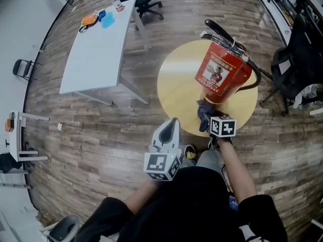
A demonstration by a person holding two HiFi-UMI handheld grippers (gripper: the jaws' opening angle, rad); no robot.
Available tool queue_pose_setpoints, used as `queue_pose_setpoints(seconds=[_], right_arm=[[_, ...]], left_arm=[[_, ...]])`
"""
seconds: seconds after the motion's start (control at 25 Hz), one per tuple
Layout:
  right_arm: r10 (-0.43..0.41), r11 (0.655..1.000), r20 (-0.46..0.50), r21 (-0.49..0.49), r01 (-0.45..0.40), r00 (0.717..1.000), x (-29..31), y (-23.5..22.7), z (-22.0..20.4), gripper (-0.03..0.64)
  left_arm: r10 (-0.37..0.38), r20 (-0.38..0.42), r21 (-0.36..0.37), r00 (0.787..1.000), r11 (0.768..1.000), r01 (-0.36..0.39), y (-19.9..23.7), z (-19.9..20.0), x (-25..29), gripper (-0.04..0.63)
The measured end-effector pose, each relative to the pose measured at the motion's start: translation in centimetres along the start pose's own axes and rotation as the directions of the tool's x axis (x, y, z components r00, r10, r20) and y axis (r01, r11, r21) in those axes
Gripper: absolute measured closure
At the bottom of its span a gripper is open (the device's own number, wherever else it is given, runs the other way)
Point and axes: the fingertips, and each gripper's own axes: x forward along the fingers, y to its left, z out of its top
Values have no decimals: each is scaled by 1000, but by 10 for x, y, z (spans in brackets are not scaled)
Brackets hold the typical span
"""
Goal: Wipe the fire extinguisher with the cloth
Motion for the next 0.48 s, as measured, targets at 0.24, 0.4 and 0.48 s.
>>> queue_pose_setpoints(seconds=[0.24,0.4,0.48], right_arm=[[71,991,111,106,-83,991,-20,28,30,482],[269,935,365,123,-332,891,-105,92,128,482],[345,888,475,115,-446,810,-151,120,175,482]], left_arm=[[20,11,0,1000,1000,-20,7,0,-5,572],[24,17,-5,1000,1000,-24,9,0,-10,572],[19,24,-4,1000,1000,-19,6,2,-12,571]])
